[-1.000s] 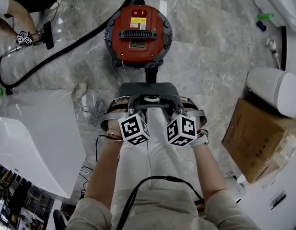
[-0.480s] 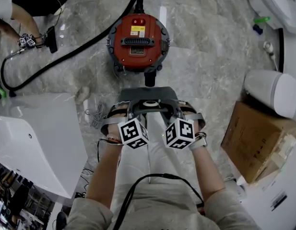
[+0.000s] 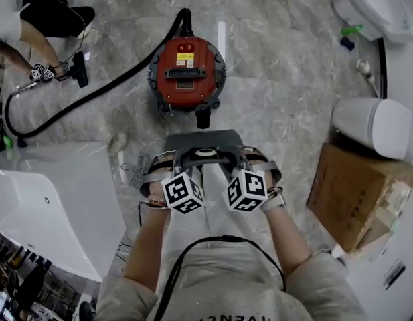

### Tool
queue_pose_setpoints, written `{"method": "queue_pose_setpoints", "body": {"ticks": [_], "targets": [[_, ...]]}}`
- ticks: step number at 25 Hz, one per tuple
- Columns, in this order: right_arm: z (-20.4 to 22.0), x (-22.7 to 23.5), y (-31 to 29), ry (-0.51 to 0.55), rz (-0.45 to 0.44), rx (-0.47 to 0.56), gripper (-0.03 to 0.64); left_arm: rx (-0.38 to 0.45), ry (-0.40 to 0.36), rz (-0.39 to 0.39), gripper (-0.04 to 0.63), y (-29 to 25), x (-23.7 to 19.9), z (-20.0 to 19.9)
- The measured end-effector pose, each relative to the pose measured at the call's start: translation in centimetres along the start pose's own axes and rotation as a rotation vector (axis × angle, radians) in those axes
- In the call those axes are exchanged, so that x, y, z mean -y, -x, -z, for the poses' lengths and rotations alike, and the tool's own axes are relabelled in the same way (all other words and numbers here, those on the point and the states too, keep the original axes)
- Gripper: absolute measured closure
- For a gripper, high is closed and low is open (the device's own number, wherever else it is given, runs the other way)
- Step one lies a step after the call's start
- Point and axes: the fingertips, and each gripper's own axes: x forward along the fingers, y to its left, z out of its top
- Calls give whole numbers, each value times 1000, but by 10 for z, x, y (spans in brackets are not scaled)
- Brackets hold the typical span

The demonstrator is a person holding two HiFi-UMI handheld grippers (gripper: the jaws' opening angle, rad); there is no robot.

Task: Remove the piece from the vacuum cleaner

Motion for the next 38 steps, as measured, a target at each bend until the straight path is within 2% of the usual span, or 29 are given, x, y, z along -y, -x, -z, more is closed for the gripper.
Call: {"method": "queue_pose_setpoints", "body": {"ticks": [8,24,29,38], "targets": [[-9,2,29,23,-4,12,571,8,-23,-12,551,26,0,-14],[-42,-6,76,25,-2,40,569,18,-16,-35,551,81,-2,-21],[-51,-8,92,31,-2,55,571,29,20,-38,551,99,-4,-25],[-70,-14,124,28,4,78,571,54,42,-63,551,134,-6,-34]]}}
